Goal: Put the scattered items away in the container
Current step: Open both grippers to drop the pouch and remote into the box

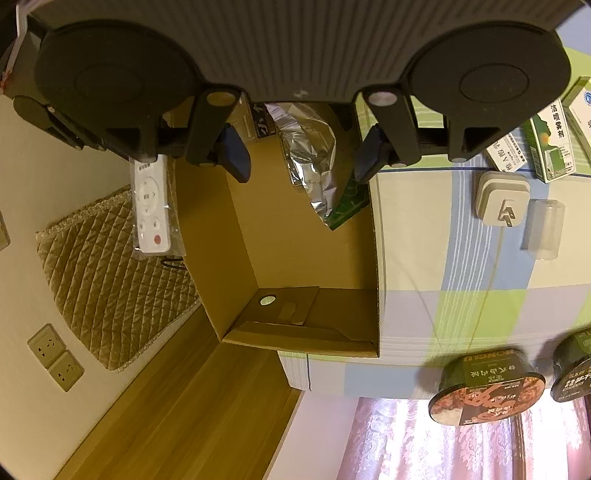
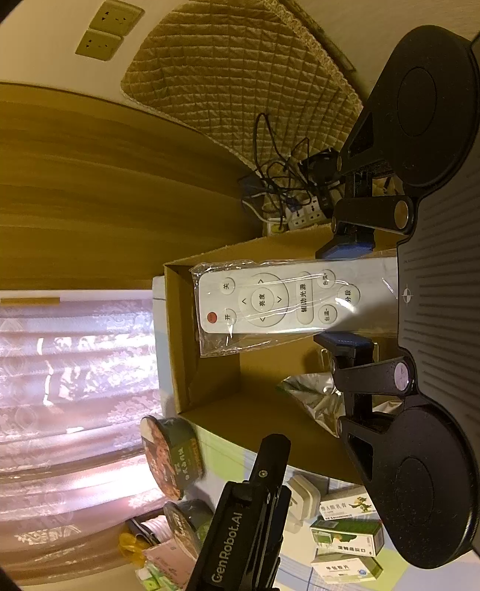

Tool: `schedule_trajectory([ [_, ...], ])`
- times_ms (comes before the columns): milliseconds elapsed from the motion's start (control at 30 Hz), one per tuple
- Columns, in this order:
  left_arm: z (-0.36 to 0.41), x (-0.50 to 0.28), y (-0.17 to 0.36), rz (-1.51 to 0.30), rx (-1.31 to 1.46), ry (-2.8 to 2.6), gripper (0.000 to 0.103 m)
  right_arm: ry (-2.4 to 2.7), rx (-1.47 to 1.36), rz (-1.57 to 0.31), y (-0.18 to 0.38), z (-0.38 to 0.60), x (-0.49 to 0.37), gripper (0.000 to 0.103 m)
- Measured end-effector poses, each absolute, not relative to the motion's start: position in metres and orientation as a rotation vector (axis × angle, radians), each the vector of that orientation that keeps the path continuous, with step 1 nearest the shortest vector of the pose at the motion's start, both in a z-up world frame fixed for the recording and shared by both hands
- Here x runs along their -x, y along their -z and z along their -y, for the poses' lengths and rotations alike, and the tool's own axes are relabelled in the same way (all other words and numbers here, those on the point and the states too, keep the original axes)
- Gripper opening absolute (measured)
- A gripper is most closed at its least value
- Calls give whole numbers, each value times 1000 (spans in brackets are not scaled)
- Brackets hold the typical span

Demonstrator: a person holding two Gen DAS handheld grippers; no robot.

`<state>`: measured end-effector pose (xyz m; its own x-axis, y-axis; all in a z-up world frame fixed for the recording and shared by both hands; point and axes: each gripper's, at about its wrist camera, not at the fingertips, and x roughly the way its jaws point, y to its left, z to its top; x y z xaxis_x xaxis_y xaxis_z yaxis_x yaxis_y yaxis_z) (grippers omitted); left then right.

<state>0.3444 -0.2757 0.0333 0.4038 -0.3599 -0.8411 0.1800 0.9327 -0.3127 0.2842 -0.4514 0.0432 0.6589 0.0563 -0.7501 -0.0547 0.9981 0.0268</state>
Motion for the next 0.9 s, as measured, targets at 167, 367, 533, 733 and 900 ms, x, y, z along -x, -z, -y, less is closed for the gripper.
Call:
schedule_trajectory([
  [167, 272, -345, -33, -1108, 175, 343, 57, -65, -27, -861, -41, 450, -290, 42],
  [367, 265, -347, -31, -1113, 179, 339, 57, -51, -27, -836, -42, 446, -295, 79],
  [533, 258, -346, -29, -1115, 180, 333, 57, -33, -22, -795, -48, 445, -293, 85],
  [733, 252, -340, -31, -1113, 182, 338, 57, -13, -11, -796, -48, 451, -283, 85],
  [900, 246, -331, -33, -1111, 182, 342, 57, -3, -15, -803, -48, 454, -269, 85],
])
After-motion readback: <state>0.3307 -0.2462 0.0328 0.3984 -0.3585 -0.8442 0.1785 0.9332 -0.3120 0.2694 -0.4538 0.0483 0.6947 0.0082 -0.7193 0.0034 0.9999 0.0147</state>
